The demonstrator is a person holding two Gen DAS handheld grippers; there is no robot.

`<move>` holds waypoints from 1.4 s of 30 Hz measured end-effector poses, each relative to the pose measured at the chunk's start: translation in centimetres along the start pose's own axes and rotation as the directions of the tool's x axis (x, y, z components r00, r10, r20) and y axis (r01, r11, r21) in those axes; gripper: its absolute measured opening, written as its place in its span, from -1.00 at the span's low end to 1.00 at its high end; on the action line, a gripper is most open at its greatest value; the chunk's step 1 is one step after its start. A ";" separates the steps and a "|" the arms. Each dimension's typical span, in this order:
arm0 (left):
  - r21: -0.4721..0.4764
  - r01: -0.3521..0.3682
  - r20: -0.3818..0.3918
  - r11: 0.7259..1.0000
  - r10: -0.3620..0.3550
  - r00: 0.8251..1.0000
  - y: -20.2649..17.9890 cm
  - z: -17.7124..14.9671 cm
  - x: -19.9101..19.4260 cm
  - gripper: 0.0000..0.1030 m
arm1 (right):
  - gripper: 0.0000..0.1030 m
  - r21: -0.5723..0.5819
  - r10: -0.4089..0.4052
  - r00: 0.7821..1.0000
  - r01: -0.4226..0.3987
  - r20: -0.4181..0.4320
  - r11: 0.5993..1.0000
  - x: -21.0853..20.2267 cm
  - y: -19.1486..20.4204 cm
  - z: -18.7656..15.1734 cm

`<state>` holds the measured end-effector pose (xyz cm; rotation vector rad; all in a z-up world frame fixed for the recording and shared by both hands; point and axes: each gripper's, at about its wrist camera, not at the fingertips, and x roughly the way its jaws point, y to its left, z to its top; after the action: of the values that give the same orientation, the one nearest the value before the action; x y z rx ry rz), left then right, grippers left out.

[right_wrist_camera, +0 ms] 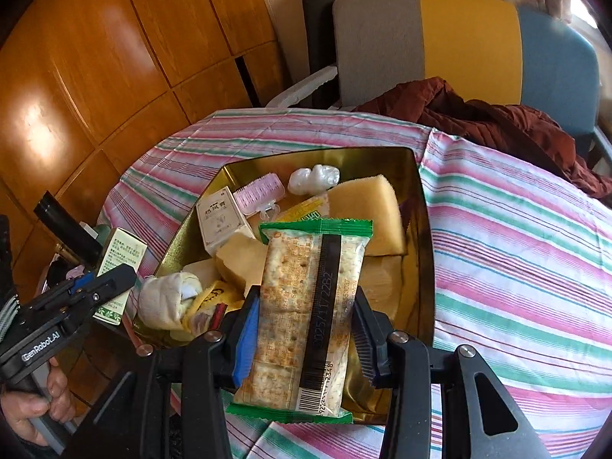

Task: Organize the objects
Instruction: 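Carry the green box and cracker bar over the gold tray and open both grippers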

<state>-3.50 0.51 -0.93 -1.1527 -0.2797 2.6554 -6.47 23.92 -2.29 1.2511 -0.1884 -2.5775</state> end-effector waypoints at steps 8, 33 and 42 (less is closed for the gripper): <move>0.027 0.069 -0.032 0.997 -0.068 0.997 -2.2 0.8 2.0 -0.41 | -0.08 0.030 -0.018 1.000 0.019 -0.021 0.999 1.1 -1.0 -0.4; 0.114 0.102 -0.166 0.988 -0.082 0.983 -8.9 1.3 10.6 -0.15 | 0.02 0.069 -0.035 0.999 0.036 -0.013 0.997 -0.2 -2.8 -2.7; 0.119 0.064 -0.102 0.991 -0.052 0.993 -7.5 1.4 7.6 -0.10 | 0.09 0.056 -0.039 0.999 0.039 -0.012 0.998 -0.3 -2.5 -2.9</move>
<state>-8.54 9.75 -3.25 -1.2131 -0.1289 2.5174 -4.54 26.43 -4.46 1.3011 -0.2375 -2.6145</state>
